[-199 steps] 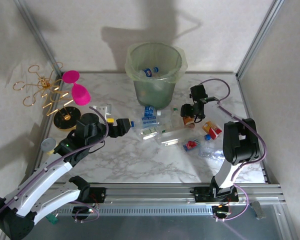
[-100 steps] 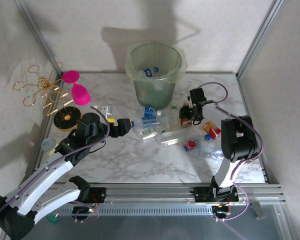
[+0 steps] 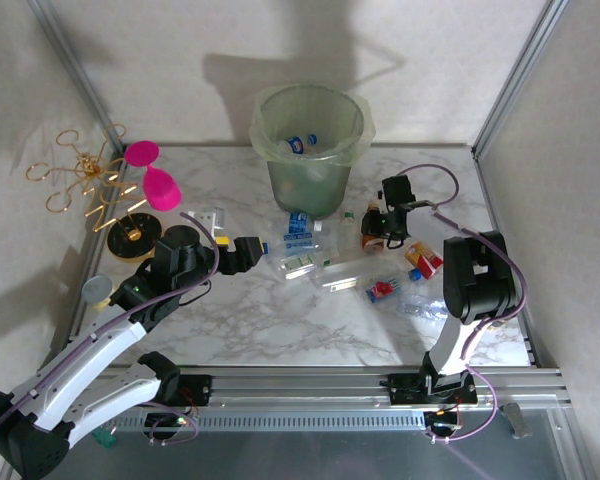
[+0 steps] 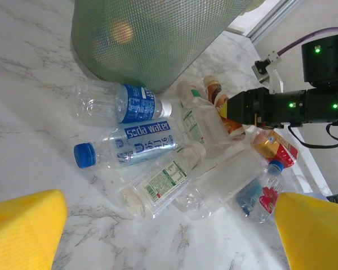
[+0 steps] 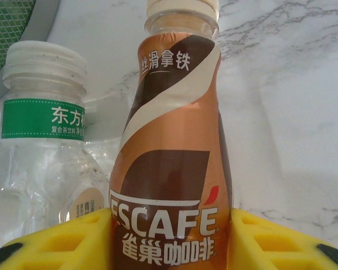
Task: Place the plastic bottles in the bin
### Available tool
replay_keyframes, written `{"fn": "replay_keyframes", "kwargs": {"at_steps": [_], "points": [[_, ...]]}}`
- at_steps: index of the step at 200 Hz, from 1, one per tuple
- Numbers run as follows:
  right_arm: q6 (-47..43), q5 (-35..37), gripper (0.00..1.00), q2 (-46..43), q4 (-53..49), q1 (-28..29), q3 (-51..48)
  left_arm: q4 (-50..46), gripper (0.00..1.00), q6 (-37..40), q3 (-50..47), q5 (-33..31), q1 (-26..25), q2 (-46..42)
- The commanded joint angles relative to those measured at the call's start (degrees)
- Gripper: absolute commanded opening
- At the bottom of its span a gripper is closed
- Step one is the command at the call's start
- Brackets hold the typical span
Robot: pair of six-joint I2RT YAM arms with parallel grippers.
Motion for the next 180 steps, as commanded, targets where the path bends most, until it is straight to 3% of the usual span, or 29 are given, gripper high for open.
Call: {"fn": "replay_keyframes", "kwargs": {"at_steps": [1, 67, 109, 180], "points": [[0.4, 1.8, 0.51, -2.6, -2.3, -0.3, -1.1, 0.5, 0.94, 0.3, -0.6, -0.8, -0.5, -0.4], [1.2, 3.2, 0.67, 2.3, -0.7, -0.3, -1.4, 0.5, 0.95, 0.0, -1.0, -0.5, -0.5, -1.9], [2.1, 3.4, 0.61, 2.7, 0.5, -0.3, -0.2, 0.4, 0.95, 0.1, -1.0, -0.7, -0.5, -2.0], [2.5, 3.4, 0.54, -11.1, -1.8, 0.0, 0.9, 0.3, 0.94, -0.1, -0.2, -0.3, -0.6, -1.5]]}}
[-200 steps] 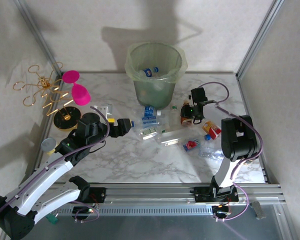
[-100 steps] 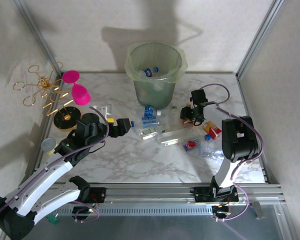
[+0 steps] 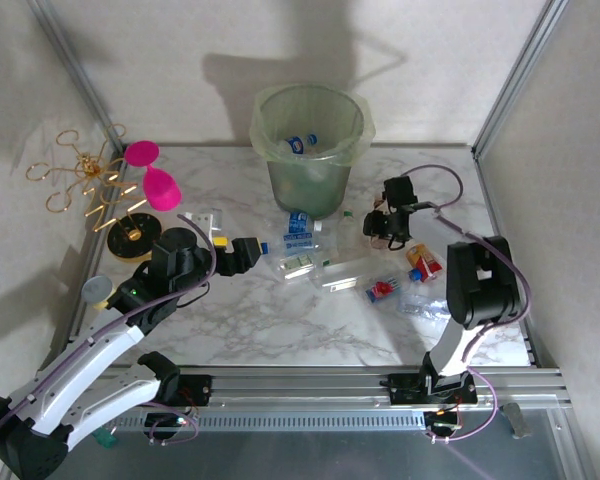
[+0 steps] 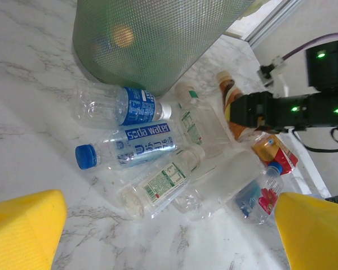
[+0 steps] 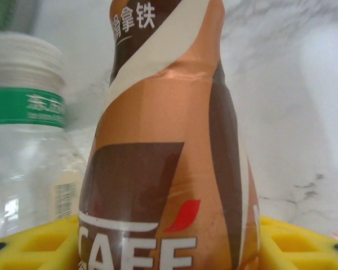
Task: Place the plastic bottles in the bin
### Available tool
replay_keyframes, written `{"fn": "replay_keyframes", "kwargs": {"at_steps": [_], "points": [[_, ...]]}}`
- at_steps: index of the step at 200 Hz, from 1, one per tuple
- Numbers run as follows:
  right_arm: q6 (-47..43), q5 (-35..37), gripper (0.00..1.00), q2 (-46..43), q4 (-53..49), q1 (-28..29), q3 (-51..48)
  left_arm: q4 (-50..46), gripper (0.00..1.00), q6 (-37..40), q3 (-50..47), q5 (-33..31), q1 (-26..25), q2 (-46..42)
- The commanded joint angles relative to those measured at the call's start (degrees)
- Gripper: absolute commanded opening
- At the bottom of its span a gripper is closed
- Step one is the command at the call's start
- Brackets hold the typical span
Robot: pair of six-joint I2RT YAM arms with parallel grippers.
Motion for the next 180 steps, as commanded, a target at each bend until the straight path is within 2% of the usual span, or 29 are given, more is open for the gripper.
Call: {"fn": "replay_keyframes", "kwargs": {"at_steps": [1, 40, 77, 118, 151, 180], "points": [[0.6, 0.5, 0.54, -8.0, -0.8, 0.1, 2.1, 0.2, 0.94, -0.2, 0.5, 0.0, -0.6, 0.0], [0.5, -2.2, 0.53, -18.4, 0.7, 1.8, 6.6, -3.3, 0.94, -3.6, 7.1, 0.6, -1.6, 0.0], [0.5, -8.2, 0.53, -17.9, 3.3, 3.7, 17.6, 0.0, 0.94, -1.1, 6.6, -0.8, -2.2, -0.4], [-1.0, -10.2, 0.53, -5.5, 1.2, 5.8, 36.7, 4.4, 0.94, 1.2, 5.8, 2.3, -2.6, 1.8], [-3.0, -8.1, 0.53, 7.9, -4.4, 8.1, 53.3, 6.3, 0.94, 2.9, 2.6, 0.7, -2.6, 1.3], [-1.0, -8.4, 0.53, 17.6, -7.9, 9.0, 65.6, 6.1, 0.95, 3.2, 2.0, -0.2, -2.6, 1.7]]}}
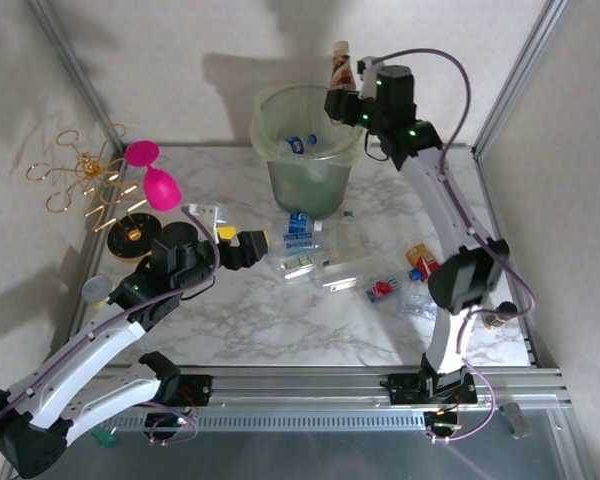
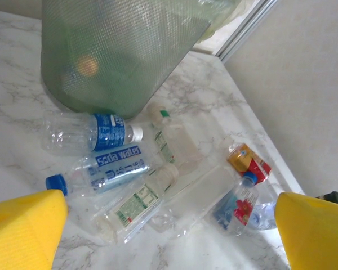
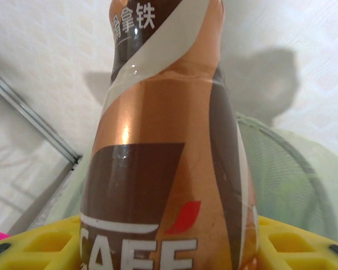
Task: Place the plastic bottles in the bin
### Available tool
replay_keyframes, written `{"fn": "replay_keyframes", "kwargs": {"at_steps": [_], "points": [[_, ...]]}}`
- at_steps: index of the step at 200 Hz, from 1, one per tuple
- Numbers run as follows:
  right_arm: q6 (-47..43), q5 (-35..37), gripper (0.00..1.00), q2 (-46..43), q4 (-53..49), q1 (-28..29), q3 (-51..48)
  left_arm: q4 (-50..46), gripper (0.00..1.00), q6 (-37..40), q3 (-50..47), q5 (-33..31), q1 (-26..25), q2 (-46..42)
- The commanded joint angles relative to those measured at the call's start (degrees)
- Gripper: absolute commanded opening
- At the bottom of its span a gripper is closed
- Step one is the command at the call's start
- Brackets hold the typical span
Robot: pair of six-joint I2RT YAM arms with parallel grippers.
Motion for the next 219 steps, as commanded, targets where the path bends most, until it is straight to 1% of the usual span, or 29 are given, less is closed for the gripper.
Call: {"fn": "replay_keyframes", "kwargs": {"at_steps": [1, 15, 30, 72, 105, 149, 198, 219], "points": [[0.6, 0.1, 0.53, 5.7, -4.8, 0.9, 7.9, 1.9, 0.95, 1.8, -0.7, -1.1, -0.5, -0.3], [2.2, -1.6, 0.53, 9.1, -4.8, 1.0, 11.3, 1.9, 0.94, 2.1, -0.7, -1.6, -0.5, -0.2], [4.6, -3.7, 0.53, 11.2, -3.3, 1.5, 11.8, 2.1, 0.95, 2.2, -1.0, -2.0, -0.5, -0.2], [16.1, -12.4, 0.54, 13.0, 5.5, 3.2, 7.7, 2.2, 0.95, 1.8, -1.1, -2.3, -0.5, 0.3], [19.2, -16.9, 0.56, 14.6, 7.5, 4.8, 5.9, 2.2, 0.95, 2.0, -1.0, -2.2, -0.5, 0.3], [17.0, -15.8, 0.60, 14.6, 6.1, 5.0, 2.9, 2.1, 0.95, 2.2, -1.0, -2.5, -0.5, 0.0], [14.4, -13.6, 0.72, 16.0, 2.8, 5.0, 5.4, 1.8, 0.95, 2.2, -0.9, -2.5, -0.5, 1.0], [13.2, -11.5, 0.73, 16.0, 1.6, 5.0, 7.1, 1.8, 0.95, 2.0, -0.9, -2.6, -0.5, 1.0]]}}
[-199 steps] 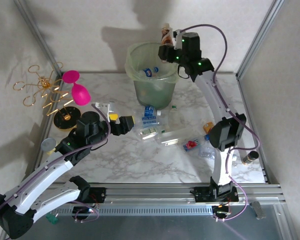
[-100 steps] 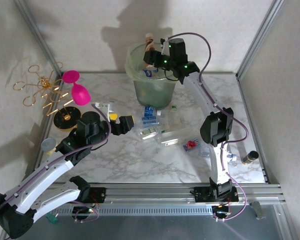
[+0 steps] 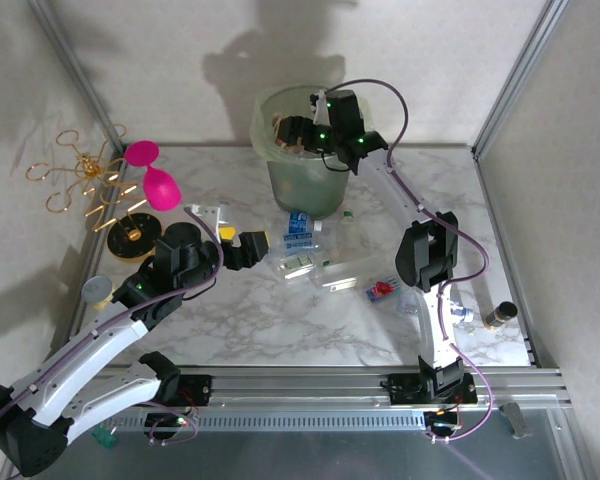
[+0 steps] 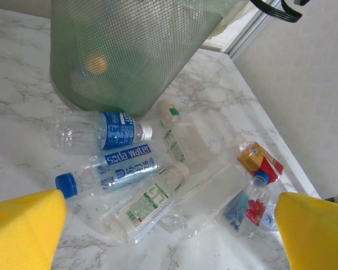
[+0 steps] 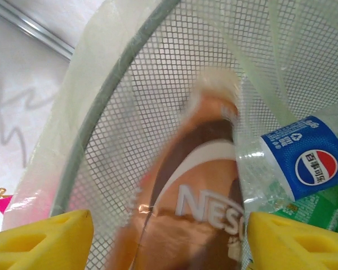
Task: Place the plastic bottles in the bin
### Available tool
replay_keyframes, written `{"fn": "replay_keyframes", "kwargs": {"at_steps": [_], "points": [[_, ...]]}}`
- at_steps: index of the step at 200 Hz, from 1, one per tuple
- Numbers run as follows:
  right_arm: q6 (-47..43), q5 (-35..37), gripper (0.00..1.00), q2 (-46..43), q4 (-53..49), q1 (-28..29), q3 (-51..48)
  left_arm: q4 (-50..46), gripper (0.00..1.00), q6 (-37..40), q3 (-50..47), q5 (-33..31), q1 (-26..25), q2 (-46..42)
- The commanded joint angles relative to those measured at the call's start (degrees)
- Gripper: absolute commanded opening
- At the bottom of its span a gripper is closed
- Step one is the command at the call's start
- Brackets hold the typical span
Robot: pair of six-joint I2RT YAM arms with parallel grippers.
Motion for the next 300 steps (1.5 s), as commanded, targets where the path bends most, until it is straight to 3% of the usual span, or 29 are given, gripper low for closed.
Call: {"fn": "replay_keyframes", "kwargs": {"at_steps": [1, 29, 87, 130, 160, 208, 235, 256, 286, 297, 300], "points": [[-2.2, 2.6, 0.73, 0.6, -1.3, -0.2, 3.4, 1.0, 0.95, 1.1, -0.2, -1.3, -0.5, 0.1], [-4.0, 6.0, 0.73, -0.6, -2.6, -0.4, 3.8, 1.1, 0.95, 1.1, -0.2, -1.4, -0.5, 0.2], [-7.0, 5.6, 0.73, -4.1, -4.6, -1.0, 7.4, 0.6, 0.95, 0.3, 0.6, -1.8, -0.5, -0.2], [-10.1, 6.7, 0.72, -11.5, -6.5, -1.0, 5.6, -1.6, 0.94, -2.0, 3.8, -1.0, -0.7, -2.6], [-11.1, 8.4, 0.71, -21.2, -4.4, -1.0, -5.5, -4.5, 0.94, -3.7, 6.7, -0.6, -1.0, -4.5], [-10.0, 12.7, 0.71, -41.9, -0.9, -0.7, -33.4, -8.8, 0.94, -4.2, 8.0, 0.3, -1.2, -8.0], [-3.4, 20.0, 0.74, -53.7, -2.3, -0.8, -48.8, -10.2, 0.94, -3.0, 8.0, -1.1, -1.3, -8.5], [6.8, 28.9, 0.74, -60.3, -8.3, -0.9, -56.5, -9.0, 0.94, -2.8, 7.9, -0.4, -1.3, -7.6], [29.5, 43.1, 0.73, -66.8, -24.0, -1.3, -63.8, -6.5, 0.94, -2.9, 7.7, 1.0, -1.3, -5.6], [35.6, 44.8, 0.81, -68.9, -28.1, -1.5, -67.2, -5.9, 0.94, -2.8, 7.6, 1.6, -1.3, -5.0], [36.9, 45.1, 0.90, -69.6, -28.9, -1.7, -68.1, -5.8, 0.94, -2.7, 7.6, 1.8, -1.2, -4.8]]}}
